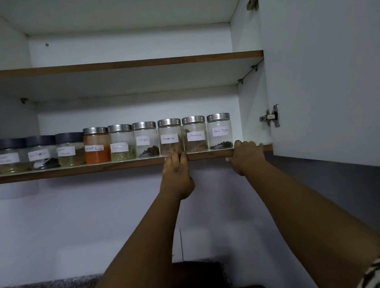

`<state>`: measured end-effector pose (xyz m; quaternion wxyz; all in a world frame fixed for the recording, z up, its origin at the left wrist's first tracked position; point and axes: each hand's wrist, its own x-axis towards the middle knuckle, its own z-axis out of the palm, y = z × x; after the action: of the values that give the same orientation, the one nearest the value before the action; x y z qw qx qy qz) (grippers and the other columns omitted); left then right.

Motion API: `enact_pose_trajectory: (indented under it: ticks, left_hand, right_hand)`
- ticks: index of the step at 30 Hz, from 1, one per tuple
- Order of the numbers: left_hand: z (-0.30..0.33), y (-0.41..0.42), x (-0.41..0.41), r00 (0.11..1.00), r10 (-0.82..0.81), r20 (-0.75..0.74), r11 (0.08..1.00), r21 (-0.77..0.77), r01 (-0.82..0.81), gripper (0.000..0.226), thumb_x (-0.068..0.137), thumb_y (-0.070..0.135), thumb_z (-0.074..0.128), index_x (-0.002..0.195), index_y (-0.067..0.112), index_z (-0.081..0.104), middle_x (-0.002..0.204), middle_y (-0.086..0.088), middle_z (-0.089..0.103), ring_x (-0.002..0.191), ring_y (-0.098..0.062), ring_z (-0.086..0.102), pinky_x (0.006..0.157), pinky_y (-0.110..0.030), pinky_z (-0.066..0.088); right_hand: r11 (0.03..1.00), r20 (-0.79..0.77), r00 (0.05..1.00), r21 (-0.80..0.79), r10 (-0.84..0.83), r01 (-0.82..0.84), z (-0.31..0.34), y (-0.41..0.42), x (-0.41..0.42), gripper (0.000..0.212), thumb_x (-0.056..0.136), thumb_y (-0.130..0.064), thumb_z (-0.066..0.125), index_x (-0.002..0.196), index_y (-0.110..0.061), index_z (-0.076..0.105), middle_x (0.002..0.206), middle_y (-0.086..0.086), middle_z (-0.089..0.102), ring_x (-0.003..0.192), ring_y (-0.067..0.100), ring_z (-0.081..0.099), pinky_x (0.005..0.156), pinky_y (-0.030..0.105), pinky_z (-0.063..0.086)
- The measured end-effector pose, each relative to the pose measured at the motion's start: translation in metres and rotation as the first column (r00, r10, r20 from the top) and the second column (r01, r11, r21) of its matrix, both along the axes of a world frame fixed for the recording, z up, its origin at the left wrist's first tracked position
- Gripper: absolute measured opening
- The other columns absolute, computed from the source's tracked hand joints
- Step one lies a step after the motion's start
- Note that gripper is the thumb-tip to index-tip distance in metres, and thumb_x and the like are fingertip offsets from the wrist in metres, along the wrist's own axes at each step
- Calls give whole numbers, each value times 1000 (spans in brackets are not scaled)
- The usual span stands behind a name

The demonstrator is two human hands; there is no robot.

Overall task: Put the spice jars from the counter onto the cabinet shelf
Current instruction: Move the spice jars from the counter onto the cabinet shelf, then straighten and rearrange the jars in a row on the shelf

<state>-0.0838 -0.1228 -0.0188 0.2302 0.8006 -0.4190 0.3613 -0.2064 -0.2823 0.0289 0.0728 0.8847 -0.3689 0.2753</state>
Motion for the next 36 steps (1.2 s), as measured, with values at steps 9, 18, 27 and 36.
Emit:
enact_pose_trajectory:
  ticks: [9,18,27,36]
  left_hand:
    - [-45,93,28,961,266,77,951,-187,-248,72,86,28,59,147,4,30,143,-21,39,137,-37,32,119,-47,18]
    - [-24,202,64,922,360,139,911,-263,-316,64,93,42,50,144,6,38,145,-18,41,134,-32,39,113,-44,33]
    - [15,334,151,896,415,158,901,-209,-380,67,92,47,50,145,7,34,137,-15,42,124,-28,42,99,-37,44]
    - [96,396,252,870,320,374,946,-74,-316,38,94,35,51,117,6,55,123,-12,49,111,-25,45,87,-36,47]
  right_hand:
    - [983,2,998,-173,64,-63,-34,130,48,62,99,-22,45,150,1,21,152,28,26,143,44,19,116,60,11]
    - [681,180,669,-358,721,-639,-41,249,122,42,94,-35,49,132,-18,47,134,7,50,134,28,36,118,53,12]
    - [621,227,585,-411,779,-667,-10,324,218,29,93,-20,46,120,-13,54,122,11,53,122,30,45,115,49,21]
    - [684,384,566,-382,730,-622,66,382,314,31,96,-14,48,126,-8,53,125,11,55,117,27,46,101,39,37]
